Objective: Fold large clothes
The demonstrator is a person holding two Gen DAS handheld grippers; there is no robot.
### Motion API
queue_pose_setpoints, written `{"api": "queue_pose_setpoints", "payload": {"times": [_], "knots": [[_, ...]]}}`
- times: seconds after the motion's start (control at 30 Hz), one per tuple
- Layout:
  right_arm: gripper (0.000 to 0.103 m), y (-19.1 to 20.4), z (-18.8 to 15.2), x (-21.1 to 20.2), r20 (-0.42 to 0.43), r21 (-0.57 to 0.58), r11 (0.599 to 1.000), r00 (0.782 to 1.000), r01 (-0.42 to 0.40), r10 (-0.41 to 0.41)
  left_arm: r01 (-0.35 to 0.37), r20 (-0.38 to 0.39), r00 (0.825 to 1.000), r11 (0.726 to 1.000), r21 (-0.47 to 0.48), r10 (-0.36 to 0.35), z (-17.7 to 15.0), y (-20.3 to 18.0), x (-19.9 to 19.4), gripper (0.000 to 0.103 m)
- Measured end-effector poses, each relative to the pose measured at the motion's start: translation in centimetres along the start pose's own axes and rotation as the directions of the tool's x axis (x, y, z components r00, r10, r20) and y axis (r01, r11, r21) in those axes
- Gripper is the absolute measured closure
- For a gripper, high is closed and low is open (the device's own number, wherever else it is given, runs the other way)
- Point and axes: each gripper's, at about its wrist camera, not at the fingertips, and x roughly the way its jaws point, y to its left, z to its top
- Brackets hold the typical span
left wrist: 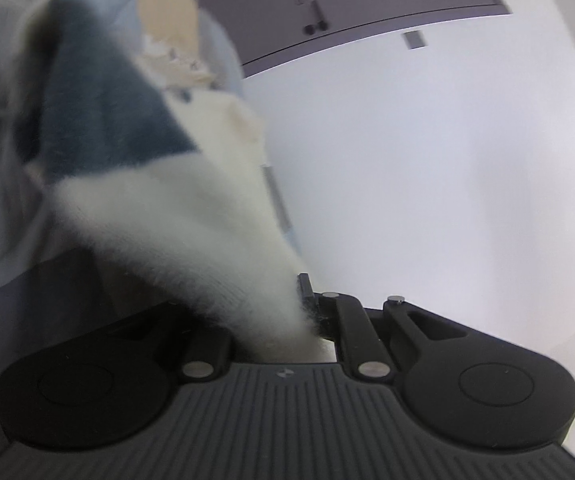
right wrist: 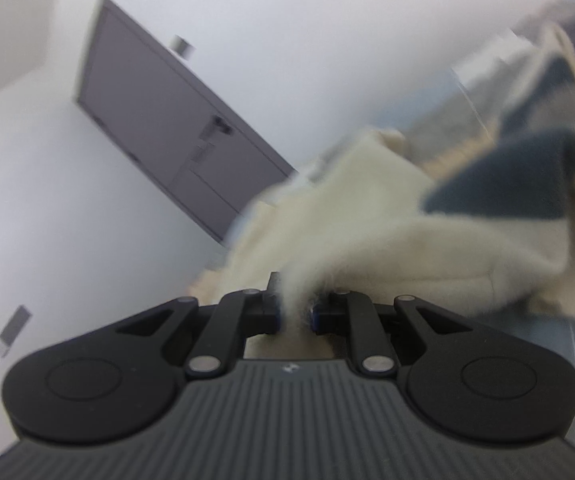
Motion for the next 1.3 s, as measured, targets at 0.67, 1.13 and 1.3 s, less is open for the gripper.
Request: {"api": "queue_pose_setpoints", "payload": {"times": [0.67,1.13,1.3], "knots": [[0.087,16.5,15.4,-14.6,0.179,-0.337,0.899,0.919,-0.278,0.352,0.292,0.155,0.92,0.892,0.346,-0.361,0.0,-22.6,-15.2,0.092],[0.087,30.1,27.7,-18.8,0.36,-0.423,0.873,0.839,-0.243,0.408,0.337,0.19,0.85,0.784,0.521,-0.491,4.4,-41.4,-18.8,0.091],[0.086,24.8,25.4,-13.3,0.292,-0.393,0.91,0.92,-0.136,0.263,0.28,0.146,0.909,0.833,0.478,-0.39,4.8,-34.2,-12.1,0.091]]}}
